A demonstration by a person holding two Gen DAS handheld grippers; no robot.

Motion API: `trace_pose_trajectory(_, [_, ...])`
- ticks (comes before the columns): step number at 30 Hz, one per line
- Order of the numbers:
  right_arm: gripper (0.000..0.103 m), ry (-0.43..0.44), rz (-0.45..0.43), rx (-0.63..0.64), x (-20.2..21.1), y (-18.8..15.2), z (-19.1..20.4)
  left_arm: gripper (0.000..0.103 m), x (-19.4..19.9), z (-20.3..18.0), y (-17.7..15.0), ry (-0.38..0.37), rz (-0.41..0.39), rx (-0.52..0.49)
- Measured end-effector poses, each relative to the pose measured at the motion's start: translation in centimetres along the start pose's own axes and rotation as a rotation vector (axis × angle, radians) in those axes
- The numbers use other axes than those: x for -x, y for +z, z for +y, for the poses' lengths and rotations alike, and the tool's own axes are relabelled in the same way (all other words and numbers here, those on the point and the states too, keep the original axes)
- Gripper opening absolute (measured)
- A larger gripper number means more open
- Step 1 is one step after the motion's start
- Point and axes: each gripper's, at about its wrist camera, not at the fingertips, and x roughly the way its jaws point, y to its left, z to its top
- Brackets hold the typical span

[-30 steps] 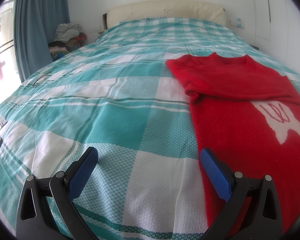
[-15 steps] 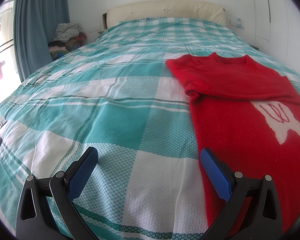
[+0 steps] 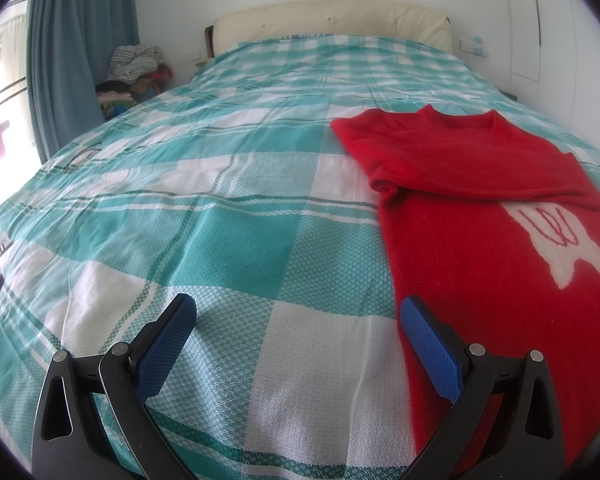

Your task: Fold small clothes

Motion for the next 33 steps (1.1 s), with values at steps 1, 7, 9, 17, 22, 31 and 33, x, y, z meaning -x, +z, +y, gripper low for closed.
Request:
trace_pose_trajectory(1, [0.099,0.0,0.0,0.0,0.0,0.0,0.0,0.102,0.0,0.0,0.0,0.0,0.0,0.0])
trace_pose_trajectory(7, [0.099,0.0,0.0,0.0,0.0,0.0,0.0,0.102,0.0,0.0,0.0,0.0,0.0,0.0])
trace_pose_trajectory(9, [0.099,0.0,0.0,0.0,0.0,0.0,0.0,0.102,0.0,0.0,0.0,-0.001,0.0,0.001])
trace_pose_trajectory(17, [0.099,0.0,0.0,0.0,0.0,0.0,0.0,0.102,0.0,0.0,0.0,-0.001,0.0,0.0])
trace_pose_trajectory(22, [0.099,0.0,0.0,0.0,0.0,0.0,0.0,0.102,0.1,0.0,0.0,-0.002,-0.003,-0.001])
trace_pose_trajectory(31, [0.099,0.001,-0.016,-0.002,0.5,0.2,-0.2,0.102,0.7,0.0,-0.2,-0.034,-0.021,0.008])
trace_pose_trajectory(33, [0.099,0.004,-0.025,-0.001,0.8,0.2,-0.1,0.102,1.0,0.0,-0.3,-0.044,-0.028,0.006])
